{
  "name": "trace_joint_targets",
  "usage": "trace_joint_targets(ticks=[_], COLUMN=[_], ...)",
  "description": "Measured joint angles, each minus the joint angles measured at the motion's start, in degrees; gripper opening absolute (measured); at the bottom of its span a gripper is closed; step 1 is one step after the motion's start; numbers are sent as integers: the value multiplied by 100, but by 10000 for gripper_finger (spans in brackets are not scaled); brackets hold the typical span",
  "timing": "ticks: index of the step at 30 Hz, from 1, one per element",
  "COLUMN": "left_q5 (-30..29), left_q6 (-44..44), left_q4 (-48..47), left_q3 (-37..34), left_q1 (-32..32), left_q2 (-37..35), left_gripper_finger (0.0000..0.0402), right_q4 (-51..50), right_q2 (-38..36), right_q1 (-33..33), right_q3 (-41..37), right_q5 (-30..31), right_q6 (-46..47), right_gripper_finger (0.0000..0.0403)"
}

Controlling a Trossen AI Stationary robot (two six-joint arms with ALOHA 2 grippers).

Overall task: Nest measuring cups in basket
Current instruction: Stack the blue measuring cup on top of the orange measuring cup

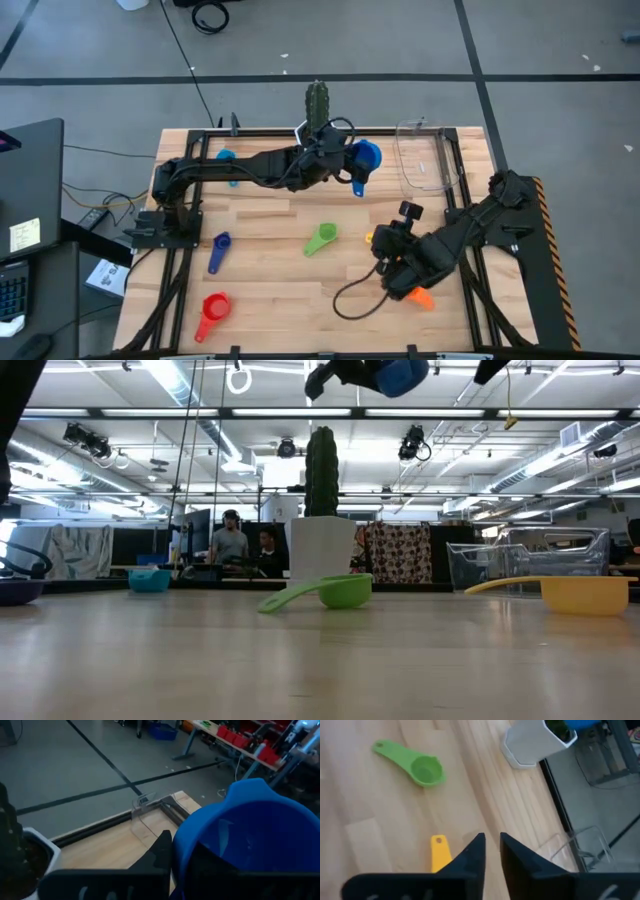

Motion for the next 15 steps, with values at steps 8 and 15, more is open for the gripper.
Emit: trace_joint_targets(ticks=[8, 15], left_q5=[-172, -374], left_q6=[194, 224], left_q4=[-23, 2], left_q3=[0, -52], left_q1=[-148, -199], left_q2=[-18, 4], left_gripper_finger=[20, 20], right_q4=[239, 727], right_q2=[0, 0], right_q1=[-387, -551], right_q3=[-13, -13], right_q5=[437, 741], right_q6=[-254, -313], right_gripper_finger=[126, 136])
